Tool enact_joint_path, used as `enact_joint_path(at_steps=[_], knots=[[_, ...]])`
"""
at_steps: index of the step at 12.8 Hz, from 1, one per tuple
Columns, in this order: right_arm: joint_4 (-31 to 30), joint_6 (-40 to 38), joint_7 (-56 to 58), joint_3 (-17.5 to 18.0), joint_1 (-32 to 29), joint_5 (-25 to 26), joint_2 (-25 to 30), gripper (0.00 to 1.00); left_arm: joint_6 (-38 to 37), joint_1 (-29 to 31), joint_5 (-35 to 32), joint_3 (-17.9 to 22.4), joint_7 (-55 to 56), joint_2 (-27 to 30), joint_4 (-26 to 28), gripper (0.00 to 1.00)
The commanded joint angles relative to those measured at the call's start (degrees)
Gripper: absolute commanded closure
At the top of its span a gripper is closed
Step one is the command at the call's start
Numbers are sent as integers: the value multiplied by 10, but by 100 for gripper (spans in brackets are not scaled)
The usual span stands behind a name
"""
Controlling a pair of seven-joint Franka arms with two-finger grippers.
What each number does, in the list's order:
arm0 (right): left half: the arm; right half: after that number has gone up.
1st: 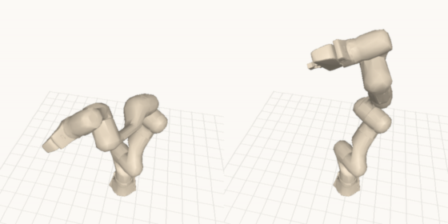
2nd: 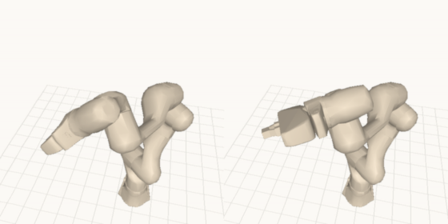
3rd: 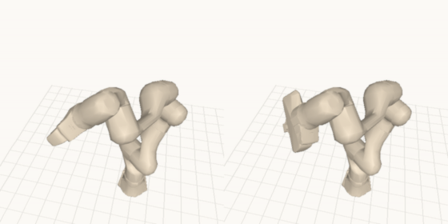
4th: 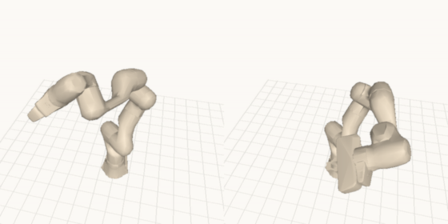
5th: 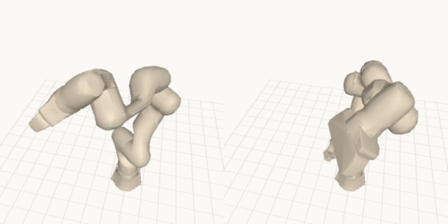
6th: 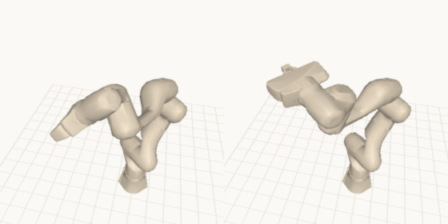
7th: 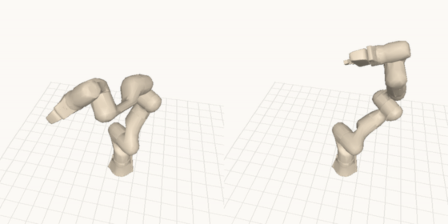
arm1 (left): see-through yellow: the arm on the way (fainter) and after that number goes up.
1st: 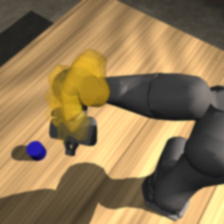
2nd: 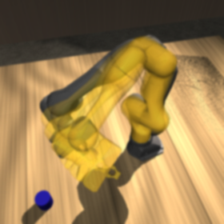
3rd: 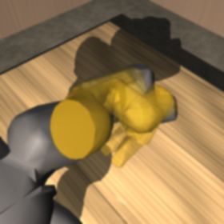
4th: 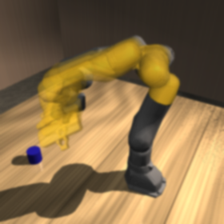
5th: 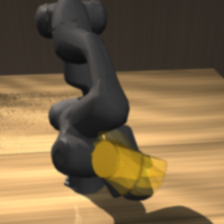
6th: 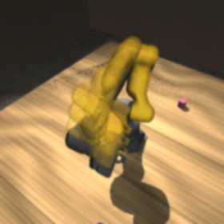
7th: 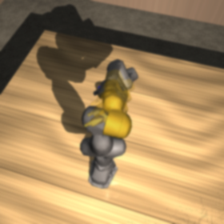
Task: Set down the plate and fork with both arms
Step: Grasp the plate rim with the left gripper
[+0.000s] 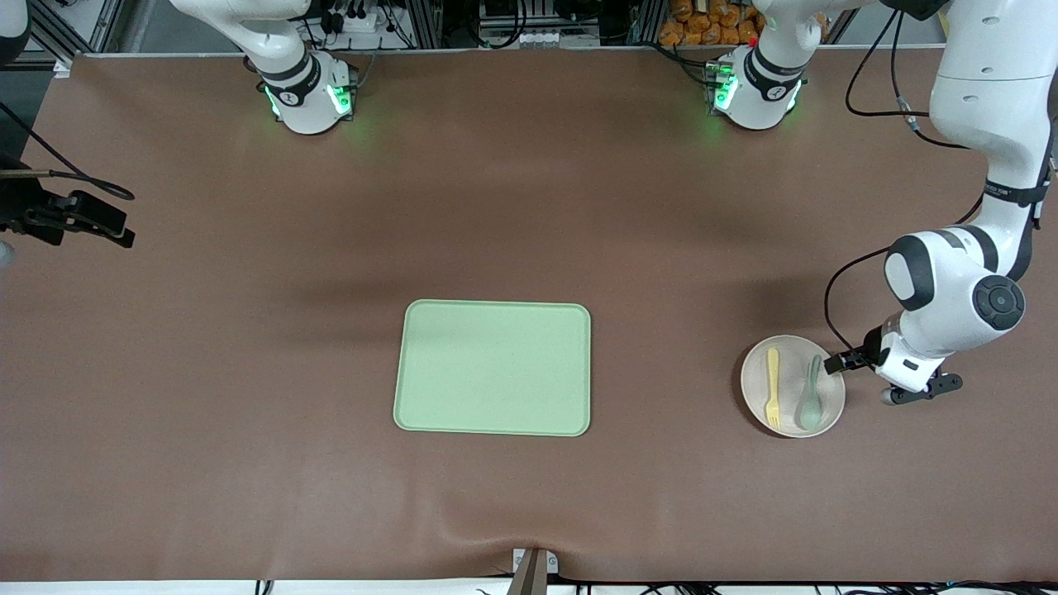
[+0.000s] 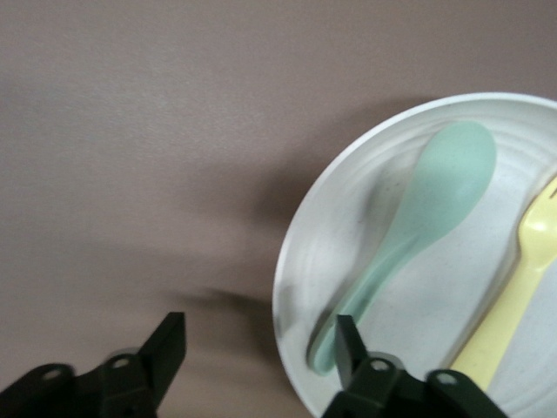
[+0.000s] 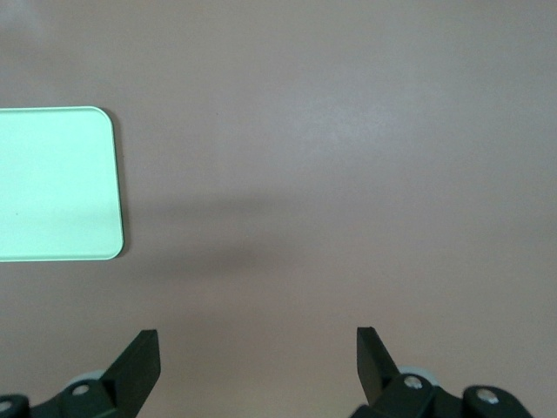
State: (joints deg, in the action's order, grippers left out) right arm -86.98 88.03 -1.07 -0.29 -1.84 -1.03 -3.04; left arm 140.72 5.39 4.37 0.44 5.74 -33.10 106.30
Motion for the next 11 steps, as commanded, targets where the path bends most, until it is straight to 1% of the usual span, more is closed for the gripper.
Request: enact_joint_path(at_steps=[1, 2, 3, 4, 5, 6, 7, 8, 9, 11], knots=[[0, -9, -11, 2, 0, 0, 5, 0, 4, 1, 32, -1, 0, -34, -31, 32], [-1, -9, -11, 1, 0, 0, 5, 0, 5, 2, 39, -1, -1, -38, -33, 37], [-2, -9, -11, 1, 0, 0, 4, 0, 8, 3, 45, -1, 0, -40, -33, 47], [-2, -9, -11, 1, 0, 0, 4, 0, 7, 3, 48, 0, 0, -41, -34, 52], [-3, -9, -11, 1, 0, 0, 4, 0, 7, 3, 48, 0, 0, -41, -33, 68], [-4, -9, -11, 1, 0, 0, 3, 0, 7, 3, 48, 0, 1, -41, -33, 79], [-4, -11, -11, 1, 0, 0, 3, 0, 7, 4, 48, 0, 2, -41, -33, 85], [-4, -12, -11, 1, -1, 0, 2, 0, 7, 5, 48, 0, 1, -41, -33, 96], [-4, -12, -11, 1, 0, 0, 2, 0, 7, 5, 49, 0, 0, -42, -32, 100], [-4, -12, -11, 1, -1, 0, 2, 0, 7, 6, 49, -1, -3, -42, -29, 100]])
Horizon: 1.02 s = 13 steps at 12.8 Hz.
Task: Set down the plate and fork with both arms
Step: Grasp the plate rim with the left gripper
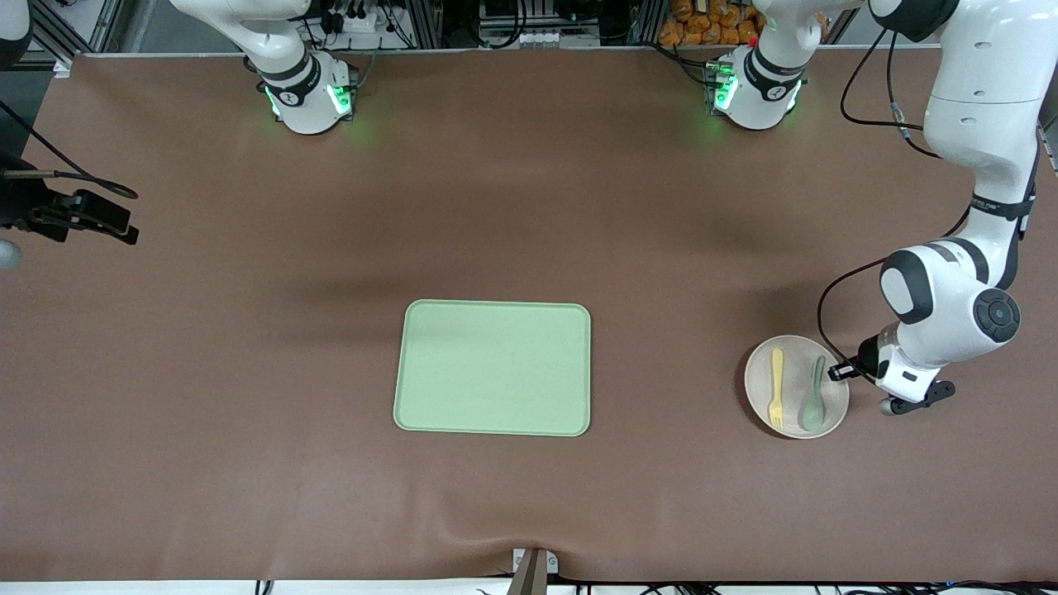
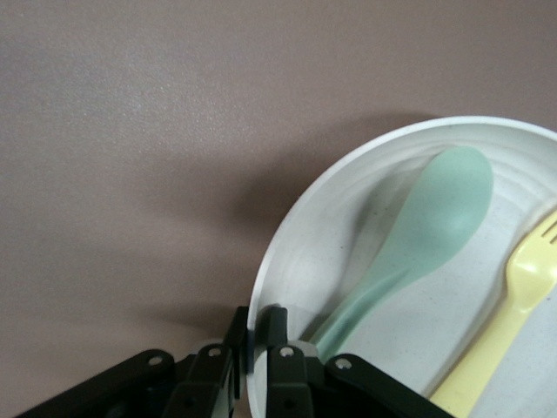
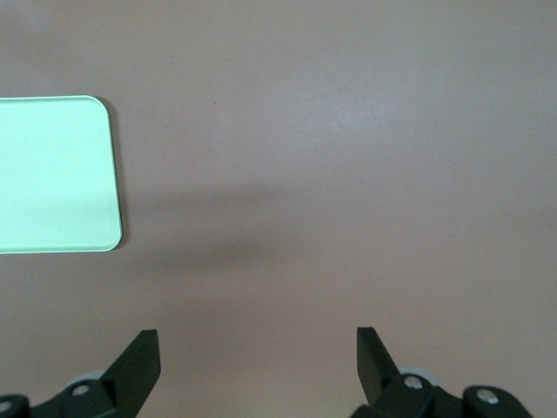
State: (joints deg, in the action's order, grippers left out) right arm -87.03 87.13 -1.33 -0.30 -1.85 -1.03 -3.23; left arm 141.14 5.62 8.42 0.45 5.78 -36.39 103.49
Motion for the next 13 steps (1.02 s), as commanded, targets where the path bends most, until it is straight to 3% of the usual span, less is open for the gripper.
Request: enact_joint_path(at_steps=[1, 4, 9, 13], knots=[[-4, -3, -9, 1, -1, 0, 4, 0, 3, 4, 8, -1, -3, -8, -2, 100], [-4, -3, -9, 1, -1, 0, 3, 0, 3, 4, 38, -8, -5, -6, -4, 100], [-5, -3, -10, 1, -1, 0, 2, 0, -1, 1, 142, -33, -2, 2, -7, 100], [-6, -3, -10, 1, 0, 0, 2, 0, -11, 2, 174, -76, 3, 23, -7, 100]])
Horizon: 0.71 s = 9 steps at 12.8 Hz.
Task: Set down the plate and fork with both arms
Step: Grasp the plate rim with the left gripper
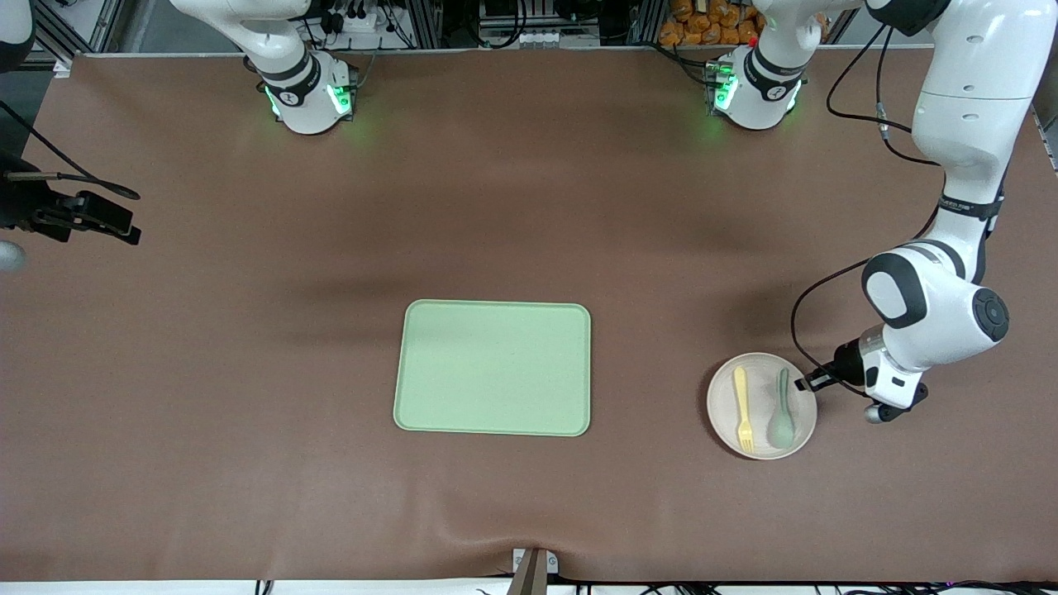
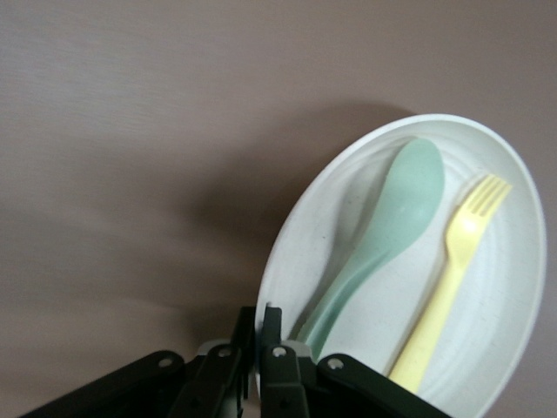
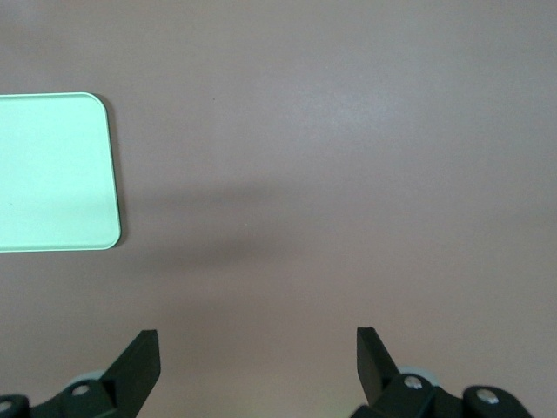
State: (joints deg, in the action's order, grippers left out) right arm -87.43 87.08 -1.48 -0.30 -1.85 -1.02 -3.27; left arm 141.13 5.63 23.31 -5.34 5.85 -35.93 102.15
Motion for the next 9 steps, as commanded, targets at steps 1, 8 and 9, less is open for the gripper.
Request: enact_joint_path(at_steps=[1, 8, 9], knots=[[-2, -2, -8, 1, 0, 0, 3, 0, -19, 2, 38, -30, 2, 21, 4, 100], [-4, -2, -8, 1, 0, 0, 3, 0, -28, -11, 41, -134, 22, 25, -25, 100], [-4, -3, -8, 1, 0, 0, 3, 0, -26, -23, 36, -144, 37, 21, -33, 100]])
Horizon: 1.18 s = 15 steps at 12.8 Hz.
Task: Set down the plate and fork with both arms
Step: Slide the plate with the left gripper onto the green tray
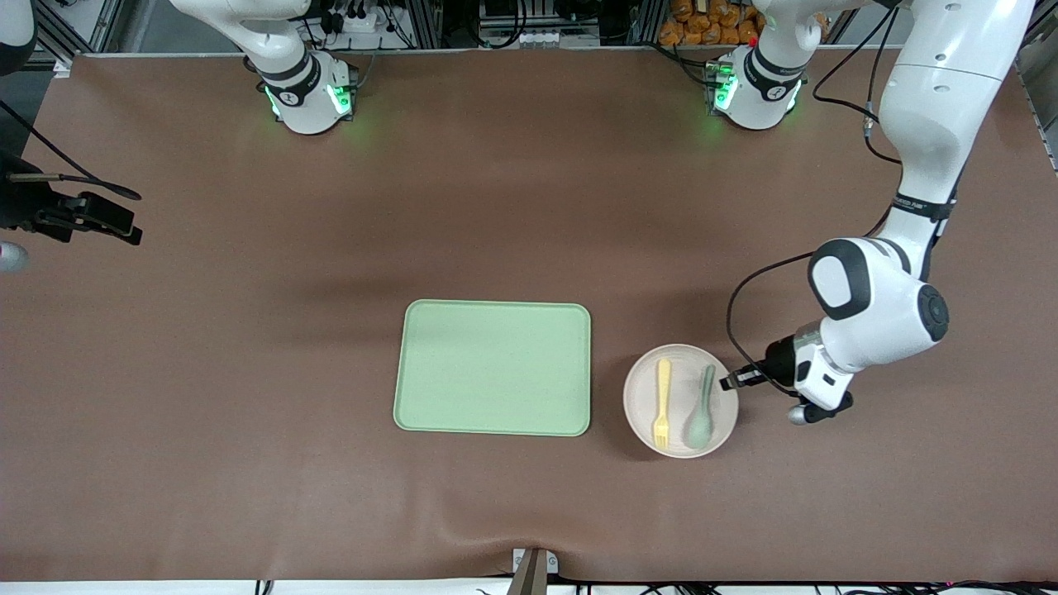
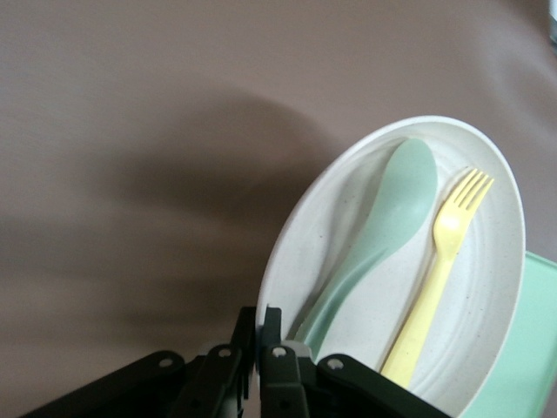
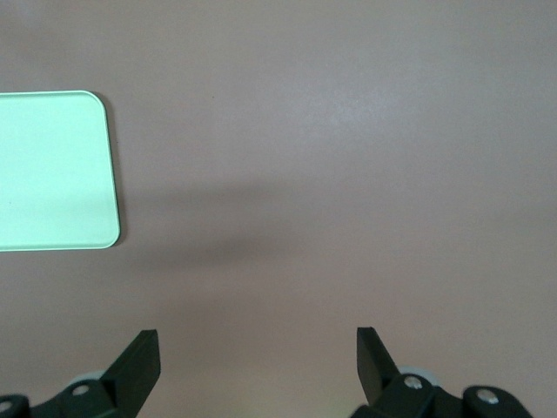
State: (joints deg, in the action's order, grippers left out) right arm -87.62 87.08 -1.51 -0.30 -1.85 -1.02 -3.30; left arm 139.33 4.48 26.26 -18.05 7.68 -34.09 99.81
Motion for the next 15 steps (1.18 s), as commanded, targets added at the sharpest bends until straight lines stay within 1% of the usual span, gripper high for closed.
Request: enact_joint_path(at_steps=[1, 3, 6, 8, 10, 12, 14, 15], knots=[[-2, -3, -8, 2, 0, 0, 3, 0, -8, -37, 6, -16, 40, -5, -28, 100], [-3, -2, -8, 1, 0, 0, 2, 0, -1, -83, 4, -12, 74, -21, -51, 100], [-3, -4, -8, 2, 0, 0, 2, 0, 30, -119, 2, -9, 81, -35, -59, 100], [-3, -4, -8, 2, 1, -2, 2, 0, 80, -148, 2, -8, 81, -49, -60, 100], [-3, -3, -8, 2, 17, -5, 1, 0, 135, -180, -2, -8, 80, -73, -62, 100], [-3, -3, -8, 2, 30, -6, 0, 0, 161, -225, -9, 18, 81, -92, -74, 100], [-3, -1, -9, 2, 37, -6, -4, 0, 161, -282, -7, 74, 101, -98, -75, 100], [-3, 1, -9, 2, 40, -7, -6, 0, 161, -295, -8, 85, 111, -105, -75, 100]])
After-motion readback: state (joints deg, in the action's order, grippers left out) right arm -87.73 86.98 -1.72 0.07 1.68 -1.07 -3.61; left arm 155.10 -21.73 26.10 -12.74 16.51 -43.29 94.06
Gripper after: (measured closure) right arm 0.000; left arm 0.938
